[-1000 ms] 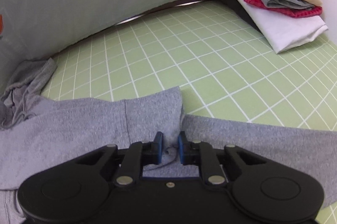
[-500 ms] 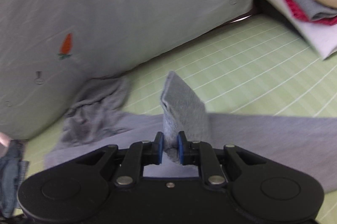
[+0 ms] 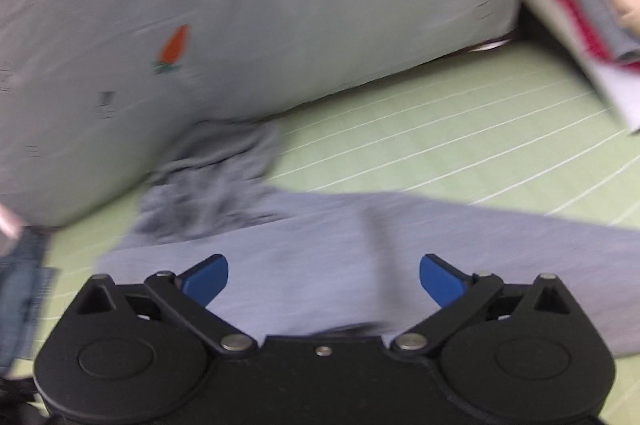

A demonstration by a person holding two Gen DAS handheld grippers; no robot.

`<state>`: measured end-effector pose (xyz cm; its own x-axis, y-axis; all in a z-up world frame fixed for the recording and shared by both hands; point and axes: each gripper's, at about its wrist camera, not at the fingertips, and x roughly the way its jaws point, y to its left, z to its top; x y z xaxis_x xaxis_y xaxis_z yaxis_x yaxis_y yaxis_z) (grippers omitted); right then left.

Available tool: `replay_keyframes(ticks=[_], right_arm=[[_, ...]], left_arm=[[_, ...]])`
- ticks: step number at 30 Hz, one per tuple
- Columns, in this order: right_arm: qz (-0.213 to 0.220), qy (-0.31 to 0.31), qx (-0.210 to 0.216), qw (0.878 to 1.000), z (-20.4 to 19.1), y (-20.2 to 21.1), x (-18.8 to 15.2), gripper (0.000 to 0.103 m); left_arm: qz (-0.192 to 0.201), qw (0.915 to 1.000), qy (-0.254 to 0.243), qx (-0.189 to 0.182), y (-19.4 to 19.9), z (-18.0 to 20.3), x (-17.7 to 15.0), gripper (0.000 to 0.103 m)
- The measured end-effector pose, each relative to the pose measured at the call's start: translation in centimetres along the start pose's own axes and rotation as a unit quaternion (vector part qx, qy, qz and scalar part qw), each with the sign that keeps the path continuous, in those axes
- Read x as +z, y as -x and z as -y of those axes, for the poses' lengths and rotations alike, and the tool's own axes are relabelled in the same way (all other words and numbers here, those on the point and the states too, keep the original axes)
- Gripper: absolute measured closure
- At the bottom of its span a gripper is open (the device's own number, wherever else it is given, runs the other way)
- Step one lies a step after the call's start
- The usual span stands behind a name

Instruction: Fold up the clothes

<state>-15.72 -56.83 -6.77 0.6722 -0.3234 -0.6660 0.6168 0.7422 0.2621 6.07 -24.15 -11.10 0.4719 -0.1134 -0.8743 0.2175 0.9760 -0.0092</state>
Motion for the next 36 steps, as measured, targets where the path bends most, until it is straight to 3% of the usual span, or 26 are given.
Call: replay_keyframes(ticks=[2,6,10,16,23,27,30,32,36], right_arm=[[0.006,-0.001,-0.034,0.999,2.2,0.2,-0.2,0.0],[0.029,-0.02,-0.113,0.993,6.9,0.4,-0.9,0.0],[0.037,-0.065,-0.215,0.974,11.4,0.1,-1.2,0.0],[0.009,-0.086,-0.297,0.951,16.6,-1.4,-0.7,0.0],[0.001,-0.123,-0.31,0.943,20.0,-1.3,-1.9,0.0],[0.015,-0.133,-0.309,0.942,20.0,-1.3,-2.4,0.0],[0.023,-0.132,-0.311,0.941,19.8,-1.2,-2.6,0.0],[0.03,-0.131,-0.313,0.94,19.6,-1.2,-2.8,0.0],[0.039,-0.13,-0.318,0.938,19.4,-1.2,-3.0,0.0]], left_arm=[[-0.003,0.9999,0.013,0.002,0.5,0.0,0.2,0.0],[0.037,0.9993,0.003,0.005,2.7,1.7,0.9,0.0],[0.046,0.9988,-0.017,-0.004,3.0,4.9,2.6,0.0],[0.035,0.9948,-0.078,-0.055,2.2,12.0,3.9,0.0],[0.019,0.9825,-0.151,-0.108,1.4,19.1,4.0,0.0],[0.01,0.9759,-0.18,-0.124,0.9,21.5,3.4,0.002],[0.001,0.9735,-0.187,-0.132,0.3,22.7,3.1,0.016],[-0.006,0.9702,-0.197,-0.141,0.0,23.3,2.8,0.035],[-0.012,0.9638,-0.209,-0.165,-0.2,24.2,2.4,0.062]])
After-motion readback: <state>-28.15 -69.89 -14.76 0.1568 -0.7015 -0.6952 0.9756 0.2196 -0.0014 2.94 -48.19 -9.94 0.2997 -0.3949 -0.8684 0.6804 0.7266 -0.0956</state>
